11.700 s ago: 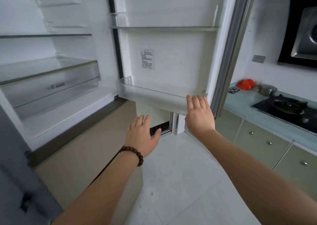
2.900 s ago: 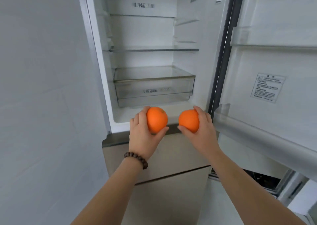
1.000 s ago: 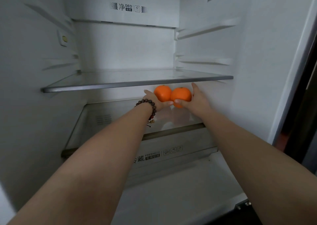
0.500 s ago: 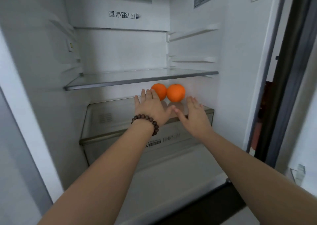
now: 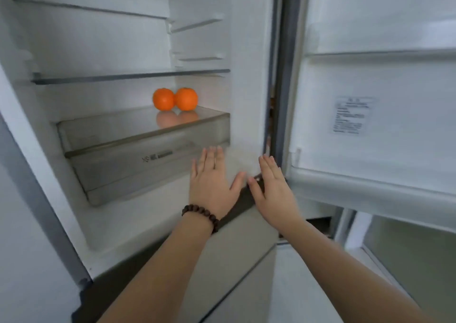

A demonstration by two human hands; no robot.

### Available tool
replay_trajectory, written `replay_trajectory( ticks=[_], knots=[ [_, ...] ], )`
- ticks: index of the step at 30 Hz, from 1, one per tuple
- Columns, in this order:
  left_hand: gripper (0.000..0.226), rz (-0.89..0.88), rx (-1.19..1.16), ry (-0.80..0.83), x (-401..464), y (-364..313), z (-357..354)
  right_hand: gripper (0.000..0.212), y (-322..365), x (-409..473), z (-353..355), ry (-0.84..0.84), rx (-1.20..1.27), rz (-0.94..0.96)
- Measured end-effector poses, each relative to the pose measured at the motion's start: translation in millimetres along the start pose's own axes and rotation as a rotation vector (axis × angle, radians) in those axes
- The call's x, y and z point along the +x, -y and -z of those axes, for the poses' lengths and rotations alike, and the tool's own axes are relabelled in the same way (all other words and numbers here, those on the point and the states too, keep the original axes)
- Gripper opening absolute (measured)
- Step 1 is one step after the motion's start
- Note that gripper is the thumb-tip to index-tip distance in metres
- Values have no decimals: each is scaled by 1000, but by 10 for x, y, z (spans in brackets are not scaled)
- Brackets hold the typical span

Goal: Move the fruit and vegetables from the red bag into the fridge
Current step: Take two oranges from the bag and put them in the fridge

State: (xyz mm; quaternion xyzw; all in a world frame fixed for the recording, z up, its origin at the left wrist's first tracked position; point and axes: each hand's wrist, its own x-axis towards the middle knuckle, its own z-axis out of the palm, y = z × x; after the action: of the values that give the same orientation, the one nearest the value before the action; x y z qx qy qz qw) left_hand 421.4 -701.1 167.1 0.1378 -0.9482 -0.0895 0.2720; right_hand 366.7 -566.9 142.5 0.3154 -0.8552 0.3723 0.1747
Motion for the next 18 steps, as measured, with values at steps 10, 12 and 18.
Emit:
replay_trajectory(
  ticks=[10,12,18],
  knots=[
    [76,-305,-222,264,-1475,-1646,-390,63,-568,-2164,1373,-164,-153,-443],
    [76,-398,-269,318,-1822,-2054,-451,63,-671,-2661,1664,-205,-194,-537],
    [75,-675,-355,445,-2866,-3273,-568,59,-835,-4256,2591,-402,-320,-879]
  ],
)
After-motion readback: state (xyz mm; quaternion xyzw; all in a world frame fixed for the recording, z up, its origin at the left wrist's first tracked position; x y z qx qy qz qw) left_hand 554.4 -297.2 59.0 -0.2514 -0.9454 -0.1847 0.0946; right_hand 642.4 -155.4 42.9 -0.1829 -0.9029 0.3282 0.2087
